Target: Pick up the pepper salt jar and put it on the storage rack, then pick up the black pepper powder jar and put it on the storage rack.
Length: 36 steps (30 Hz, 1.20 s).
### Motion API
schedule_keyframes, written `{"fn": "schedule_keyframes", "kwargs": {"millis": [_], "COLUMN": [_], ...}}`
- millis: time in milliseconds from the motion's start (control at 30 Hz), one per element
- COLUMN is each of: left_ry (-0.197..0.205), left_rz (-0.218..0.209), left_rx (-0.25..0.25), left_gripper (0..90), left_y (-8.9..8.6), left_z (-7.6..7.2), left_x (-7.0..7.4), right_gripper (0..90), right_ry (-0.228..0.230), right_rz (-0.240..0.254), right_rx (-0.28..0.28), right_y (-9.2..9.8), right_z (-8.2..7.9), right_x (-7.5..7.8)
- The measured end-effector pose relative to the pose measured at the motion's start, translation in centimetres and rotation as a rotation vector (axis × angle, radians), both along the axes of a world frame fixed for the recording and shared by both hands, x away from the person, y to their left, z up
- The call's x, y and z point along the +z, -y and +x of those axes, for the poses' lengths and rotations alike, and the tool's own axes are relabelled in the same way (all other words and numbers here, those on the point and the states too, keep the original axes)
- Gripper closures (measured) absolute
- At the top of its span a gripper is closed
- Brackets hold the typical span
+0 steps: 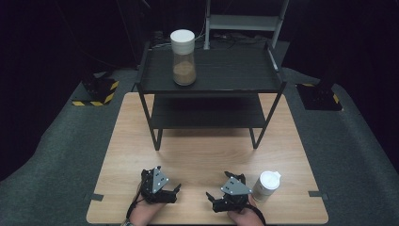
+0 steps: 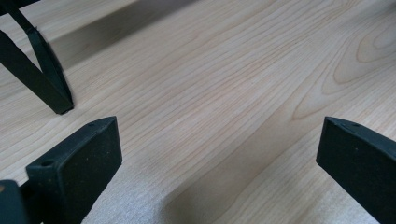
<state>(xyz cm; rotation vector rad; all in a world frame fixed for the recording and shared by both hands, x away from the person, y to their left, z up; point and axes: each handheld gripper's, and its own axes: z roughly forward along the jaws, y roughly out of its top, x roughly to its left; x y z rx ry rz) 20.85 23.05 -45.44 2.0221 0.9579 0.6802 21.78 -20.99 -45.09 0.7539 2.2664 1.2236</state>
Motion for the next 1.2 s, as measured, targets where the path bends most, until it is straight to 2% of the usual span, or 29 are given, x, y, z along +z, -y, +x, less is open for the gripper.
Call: {"fn": "schedule_keyframes", "kwargs": {"millis": [233, 467, 700, 967, 1067, 1200], "left_ry": [-0.012, -0.008, -0.018, -0.02, -0.021, -0.023], "left_rz": [0.003, 0.037, 0.028, 0.02, 0.017, 0.019], "left_rx": [0.01, -0.013, -0.003, -0.017, -0.02, -0.021], "left_gripper": [0.6, 0.9, 0.9, 0.9, 0.9, 0.9], "left_y": [0.05, 0.45, 0.4, 0.15, 0.03, 0.09], "left_z": [0.15, 0.19, 0.3, 0.4, 0.44, 0.48], "left_x": [0.12, 0.24, 0.27, 0.26, 0.26, 0.28], "right_gripper": [0.0, 0.0, 0.0, 0.0, 0.0, 0.0], "right_ry": [0.001, 0.006, 0.004, 0.013, 0.023, 0.036], "right_rz": [0.003, -0.004, 0.014, 0.009, 0.02, 0.064], "right_rx": [0.004, 0.004, 0.003, 0.001, -0.003, -0.006], "right_y": [0.06, -0.07, 0.19, 0.11, 0.23, 0.83], "right_z": [0.0, -0.08, -0.07, -0.23, -0.41, -0.69], "right_x": [-0.03, -0.03, -0.14, -0.12, 0.06, 0.54]}}
